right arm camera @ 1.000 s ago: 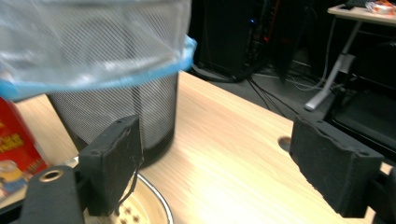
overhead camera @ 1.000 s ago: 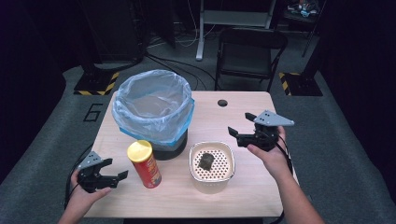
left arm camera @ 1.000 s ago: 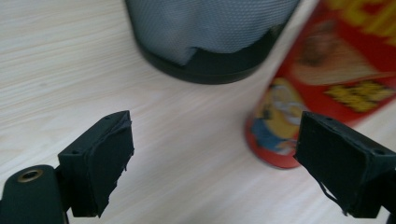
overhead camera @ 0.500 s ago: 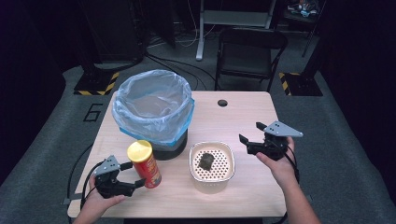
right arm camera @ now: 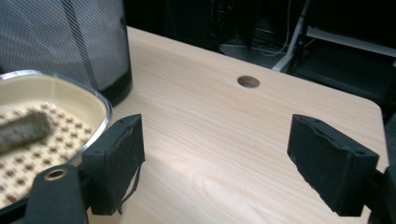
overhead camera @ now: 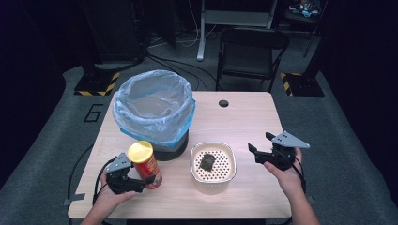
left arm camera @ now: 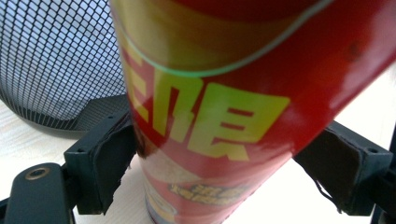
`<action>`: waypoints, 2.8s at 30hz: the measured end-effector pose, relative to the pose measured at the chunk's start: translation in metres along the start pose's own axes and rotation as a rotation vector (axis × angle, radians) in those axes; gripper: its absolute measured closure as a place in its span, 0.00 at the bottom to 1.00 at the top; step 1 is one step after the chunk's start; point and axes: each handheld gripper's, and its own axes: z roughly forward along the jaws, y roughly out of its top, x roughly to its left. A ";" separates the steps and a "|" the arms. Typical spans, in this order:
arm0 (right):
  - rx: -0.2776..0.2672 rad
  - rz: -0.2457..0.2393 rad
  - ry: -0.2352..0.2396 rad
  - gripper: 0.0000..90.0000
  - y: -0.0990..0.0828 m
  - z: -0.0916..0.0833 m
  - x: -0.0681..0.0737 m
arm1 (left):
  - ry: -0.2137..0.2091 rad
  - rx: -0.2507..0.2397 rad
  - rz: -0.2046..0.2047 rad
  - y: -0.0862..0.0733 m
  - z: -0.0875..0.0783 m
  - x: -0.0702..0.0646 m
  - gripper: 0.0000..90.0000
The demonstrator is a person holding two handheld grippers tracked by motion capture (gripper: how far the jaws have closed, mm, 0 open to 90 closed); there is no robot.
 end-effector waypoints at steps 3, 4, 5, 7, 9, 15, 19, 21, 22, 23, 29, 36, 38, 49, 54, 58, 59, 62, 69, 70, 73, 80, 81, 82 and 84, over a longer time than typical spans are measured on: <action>0.017 -0.009 -0.023 0.20 -0.009 0.001 0.000 | 0.001 0.002 0.000 -0.002 0.002 0.000 0.17; 0.026 -0.006 -0.026 0.20 -0.013 0.001 0.000 | 0.005 0.000 0.010 -0.003 0.002 0.001 0.21; 0.042 0.003 -0.035 0.20 -0.019 0.003 0.000 | 0.002 -0.004 0.016 -0.004 0.002 0.001 0.24; 0.052 0.001 -0.042 0.20 -0.023 0.005 0.000 | 0.013 -0.005 0.027 -0.004 0.001 -0.001 0.24; 0.090 -0.022 -0.066 0.20 -0.034 0.010 0.000 | 0.016 -0.004 0.046 -0.003 0.000 -0.003 0.25; 0.138 -0.032 -0.101 0.20 -0.047 0.015 -0.005 | 0.004 0.002 0.048 0.001 -0.004 -0.006 0.26; 0.152 0.003 -0.114 0.20 -0.052 0.018 -0.013 | 0.009 0.011 0.065 0.006 -0.008 -0.008 0.27; 0.167 0.006 -0.119 0.20 -0.057 0.019 -0.016 | 0.010 0.010 0.055 0.009 -0.011 -0.011 0.27; 0.171 0.003 -0.120 0.20 -0.058 0.019 -0.017 | 0.013 0.012 0.058 0.011 -0.013 -0.012 0.27; 0.177 0.013 -0.123 0.20 -0.059 0.019 -0.018 | 0.007 0.014 0.055 0.012 -0.015 -0.013 0.27; 0.202 0.031 -0.125 0.20 -0.064 0.024 -0.020 | 0.009 0.012 0.046 0.036 -0.037 -0.022 0.27; 0.236 0.030 -0.124 0.20 -0.070 0.029 -0.021 | 0.012 0.025 0.049 0.066 -0.055 -0.032 0.27; 0.238 0.032 -0.121 0.20 -0.071 0.030 -0.022 | 0.010 0.017 0.039 0.075 -0.059 -0.034 0.27; 0.252 0.035 -0.118 0.21 -0.072 0.032 -0.020 | 0.018 0.016 0.037 0.127 -0.084 -0.048 0.27; 0.256 0.035 -0.119 0.21 -0.073 0.032 -0.019 | 0.034 0.008 0.036 0.147 -0.091 -0.048 0.27; 0.256 0.043 -0.116 0.21 -0.073 0.033 -0.020 | 0.048 0.005 0.036 0.167 -0.097 -0.051 0.27; 0.262 0.034 -0.112 0.21 -0.073 0.033 -0.021 | 0.050 0.004 0.036 0.174 -0.099 -0.052 0.27; 0.260 0.042 -0.120 0.21 -0.074 0.033 -0.021 | 0.058 0.001 0.040 0.189 -0.105 -0.055 0.27; 0.264 0.042 -0.119 0.21 -0.075 0.034 -0.022 | 0.052 -0.035 0.036 0.234 -0.119 -0.055 0.27; 0.264 0.042 -0.119 0.21 -0.075 0.034 -0.022 | 0.052 -0.035 0.036 0.234 -0.119 -0.055 0.27; 0.264 0.038 -0.119 0.21 -0.075 0.034 -0.022 | 0.057 -0.052 0.031 0.249 -0.122 -0.051 0.27; 0.270 0.038 -0.117 0.21 -0.075 0.034 -0.021 | 0.092 -0.068 0.022 0.273 -0.111 -0.034 0.27; 0.269 0.037 -0.118 0.21 -0.076 0.035 -0.021 | 0.103 -0.066 0.010 0.276 -0.104 -0.028 0.27; 0.269 0.037 -0.118 0.21 -0.076 0.035 -0.021 | 0.103 -0.066 0.010 0.276 -0.104 -0.028 0.27; 0.273 0.030 -0.112 0.21 -0.076 0.036 -0.020 | 0.121 -0.072 0.018 0.280 -0.094 -0.019 0.27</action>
